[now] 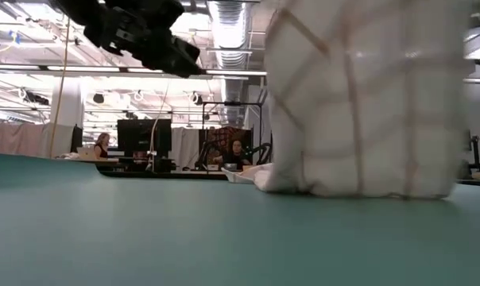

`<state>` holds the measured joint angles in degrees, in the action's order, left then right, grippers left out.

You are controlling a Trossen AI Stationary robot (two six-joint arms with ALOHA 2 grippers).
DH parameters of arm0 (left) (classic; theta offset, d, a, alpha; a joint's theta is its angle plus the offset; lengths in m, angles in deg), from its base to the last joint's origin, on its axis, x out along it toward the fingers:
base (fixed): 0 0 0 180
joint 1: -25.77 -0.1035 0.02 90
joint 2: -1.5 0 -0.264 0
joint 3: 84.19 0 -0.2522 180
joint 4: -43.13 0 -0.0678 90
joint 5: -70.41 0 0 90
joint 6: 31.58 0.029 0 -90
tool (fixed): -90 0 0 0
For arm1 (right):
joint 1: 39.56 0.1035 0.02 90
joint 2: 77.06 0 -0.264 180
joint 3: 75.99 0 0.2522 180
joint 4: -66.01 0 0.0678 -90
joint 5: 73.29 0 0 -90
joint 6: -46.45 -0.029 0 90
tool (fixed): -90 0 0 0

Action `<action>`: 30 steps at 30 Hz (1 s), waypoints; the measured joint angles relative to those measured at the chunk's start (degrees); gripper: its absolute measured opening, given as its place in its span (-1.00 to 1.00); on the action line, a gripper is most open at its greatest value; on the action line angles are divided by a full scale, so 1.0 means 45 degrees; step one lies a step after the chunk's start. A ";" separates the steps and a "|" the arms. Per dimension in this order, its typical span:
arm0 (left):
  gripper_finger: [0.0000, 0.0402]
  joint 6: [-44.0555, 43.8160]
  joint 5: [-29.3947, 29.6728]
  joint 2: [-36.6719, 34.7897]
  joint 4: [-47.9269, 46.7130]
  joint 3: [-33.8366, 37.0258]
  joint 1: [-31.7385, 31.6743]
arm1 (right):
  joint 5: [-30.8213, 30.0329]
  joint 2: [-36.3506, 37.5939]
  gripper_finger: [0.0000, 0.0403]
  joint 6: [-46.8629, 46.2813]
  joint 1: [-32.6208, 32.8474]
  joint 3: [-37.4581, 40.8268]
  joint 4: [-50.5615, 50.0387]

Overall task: Roll towel into tight, uniform cylinder
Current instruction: Fold the white towel

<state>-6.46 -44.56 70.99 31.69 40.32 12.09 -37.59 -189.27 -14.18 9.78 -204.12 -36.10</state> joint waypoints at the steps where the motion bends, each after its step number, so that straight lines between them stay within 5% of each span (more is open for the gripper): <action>1: -0.93 0.0152 0.0043 0.0000 0.0371 0.0093 0.0178 | 0.0347 -0.0260 -0.97 -0.0674 0.0266 0.0197 0.0026; 9: -0.78 0.2064 0.1659 0.0564 0.2181 0.0153 0.2283 | 0.2772 -0.2632 -0.95 -0.3865 0.1404 0.0908 0.0110; 16: -0.53 0.2417 0.1716 0.3443 0.2225 -0.1659 0.3201 | 0.3744 -0.3513 -0.95 -0.3914 0.1179 0.0904 0.0481; 19: -0.45 0.2906 0.1713 0.4954 0.1556 -0.3387 0.3221 | 0.3808 -0.3536 -0.94 -0.3615 0.0894 0.0885 0.1106; 25: -0.41 0.4997 0.2914 0.8012 -0.4235 -0.8665 0.2961 | 0.4143 -0.3553 -0.94 -0.2901 0.0750 0.0889 0.1794; 30: -0.41 0.4271 0.1520 1.0287 -0.7375 -1.2439 0.1528 | 0.4191 -0.3553 -0.94 -0.3145 0.0965 0.0889 0.1892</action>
<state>12.76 -37.72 117.28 -1.50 -15.66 18.97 -18.73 -205.26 -28.34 14.12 -200.12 -27.59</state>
